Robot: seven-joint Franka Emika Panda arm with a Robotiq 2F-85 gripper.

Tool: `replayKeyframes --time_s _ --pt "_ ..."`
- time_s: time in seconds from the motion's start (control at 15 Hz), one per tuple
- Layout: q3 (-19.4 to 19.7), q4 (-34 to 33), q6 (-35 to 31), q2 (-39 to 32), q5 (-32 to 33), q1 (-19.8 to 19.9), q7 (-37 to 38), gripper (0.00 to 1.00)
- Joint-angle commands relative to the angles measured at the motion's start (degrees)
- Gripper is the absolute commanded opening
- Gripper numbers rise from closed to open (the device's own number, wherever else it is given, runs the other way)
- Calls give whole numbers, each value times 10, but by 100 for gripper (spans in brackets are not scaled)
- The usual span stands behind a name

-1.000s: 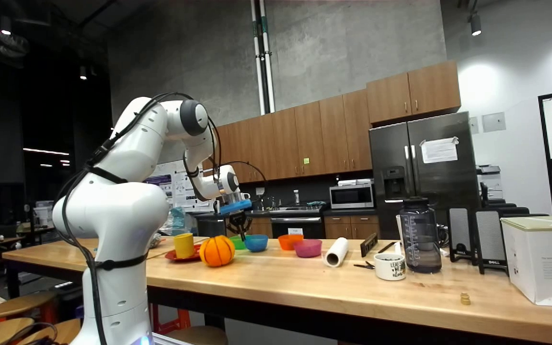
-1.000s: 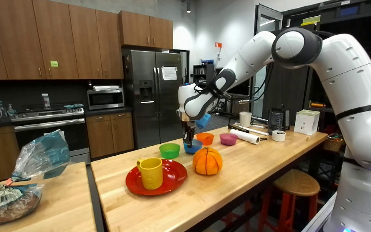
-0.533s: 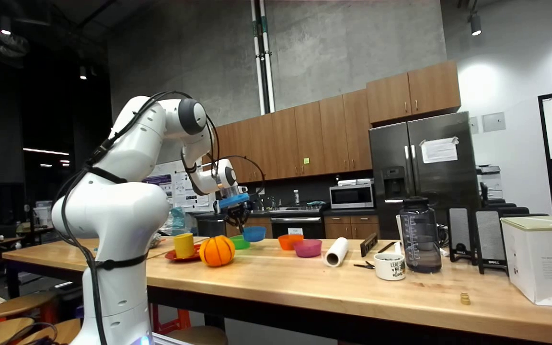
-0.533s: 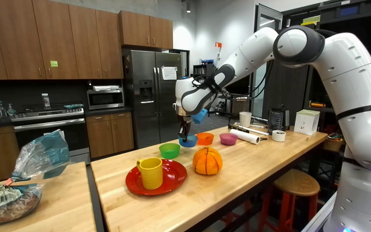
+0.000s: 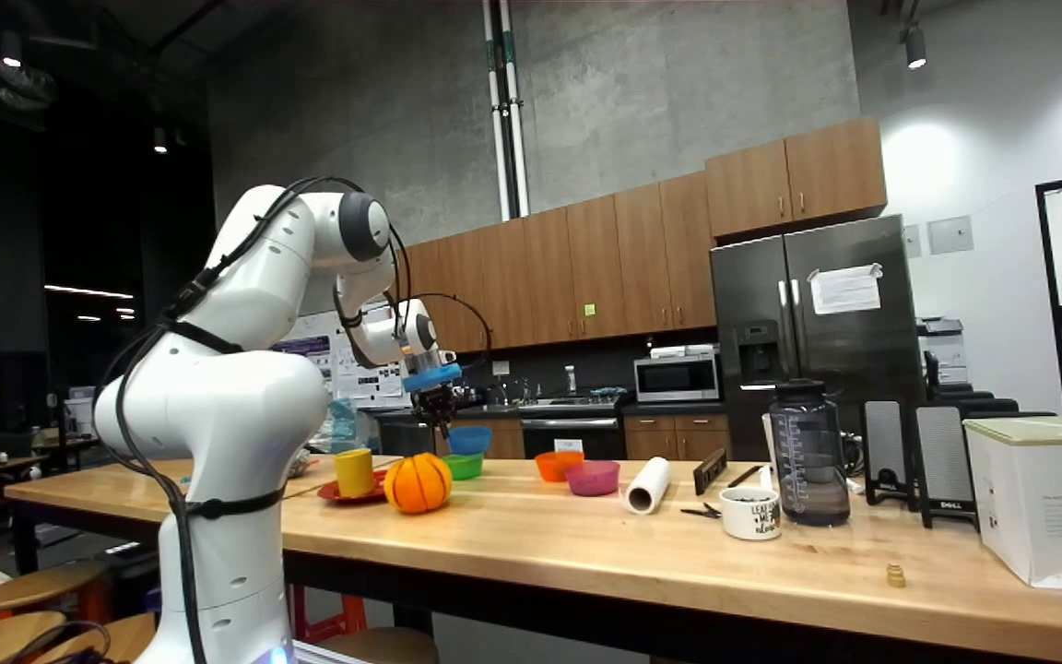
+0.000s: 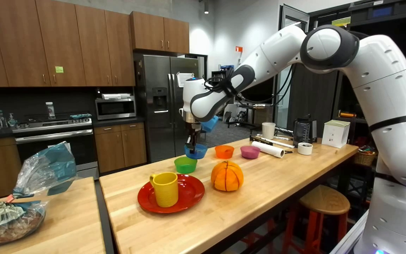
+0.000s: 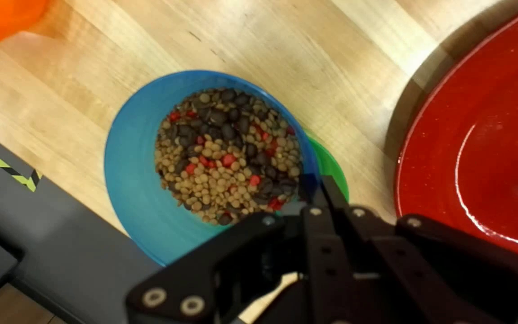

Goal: Put the blue bowl in the green bowl.

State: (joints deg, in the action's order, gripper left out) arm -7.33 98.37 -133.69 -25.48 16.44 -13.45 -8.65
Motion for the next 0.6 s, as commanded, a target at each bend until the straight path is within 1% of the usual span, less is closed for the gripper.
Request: replayKeyframes --time_s 0.0,0.27,0.53 --pt "-6 -27 26 -8 10 -14 -8 1" --pt "-11 -49 38 -27 12 -26 -17 1" --pt "-11 -78 35 -54 18 -33 -31 1"
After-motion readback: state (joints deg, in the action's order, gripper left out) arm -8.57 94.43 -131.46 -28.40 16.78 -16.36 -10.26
